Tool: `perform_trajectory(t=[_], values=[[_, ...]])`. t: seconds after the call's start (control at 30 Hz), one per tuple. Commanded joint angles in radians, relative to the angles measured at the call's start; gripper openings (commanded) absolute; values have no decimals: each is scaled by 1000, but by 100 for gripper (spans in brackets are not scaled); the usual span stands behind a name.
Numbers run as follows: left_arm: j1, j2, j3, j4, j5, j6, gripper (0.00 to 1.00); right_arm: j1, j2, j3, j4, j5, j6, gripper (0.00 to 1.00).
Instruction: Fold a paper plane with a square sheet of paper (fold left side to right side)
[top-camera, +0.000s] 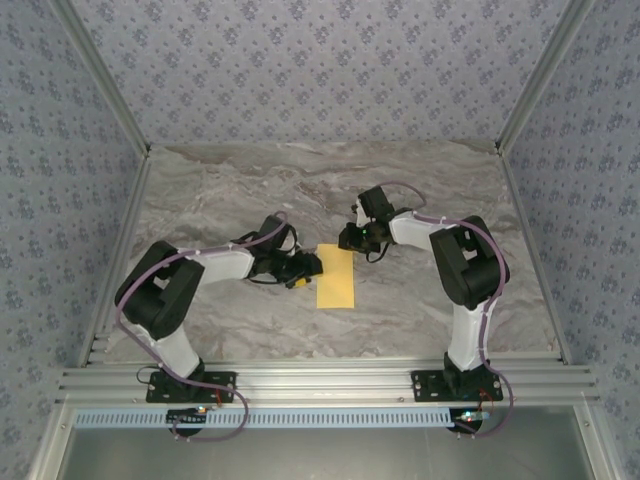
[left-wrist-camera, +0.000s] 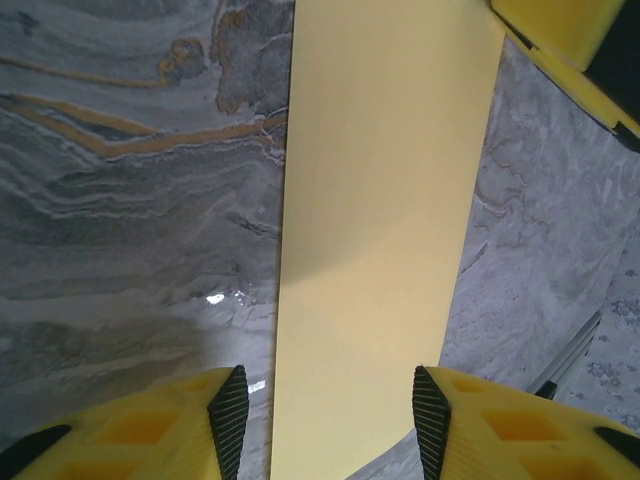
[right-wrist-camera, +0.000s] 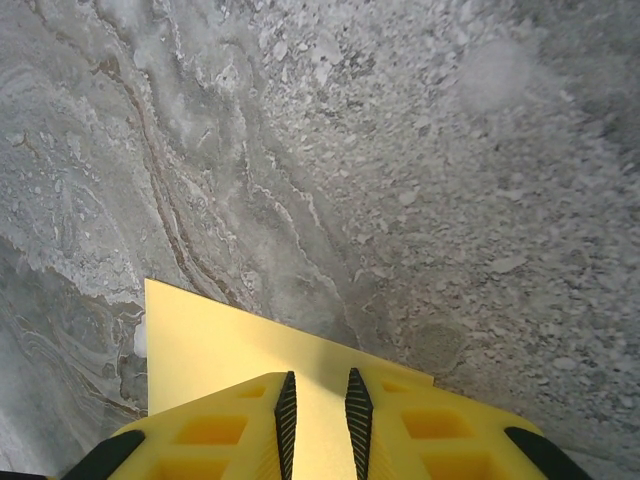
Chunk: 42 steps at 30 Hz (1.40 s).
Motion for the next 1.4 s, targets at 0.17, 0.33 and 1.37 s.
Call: perform_trajectory(t=[0.17,0.33,1.37], values=[[-35,43,70,-44,6,33,49,-9,13,-42,-80,50,8,26],[-51,58,100,-118,-33,64,51,-9,11,-43,-78,50,11,26],[-106,56,120,-57,-13,-10,50,-4,9,-55,-74,50,21,26]])
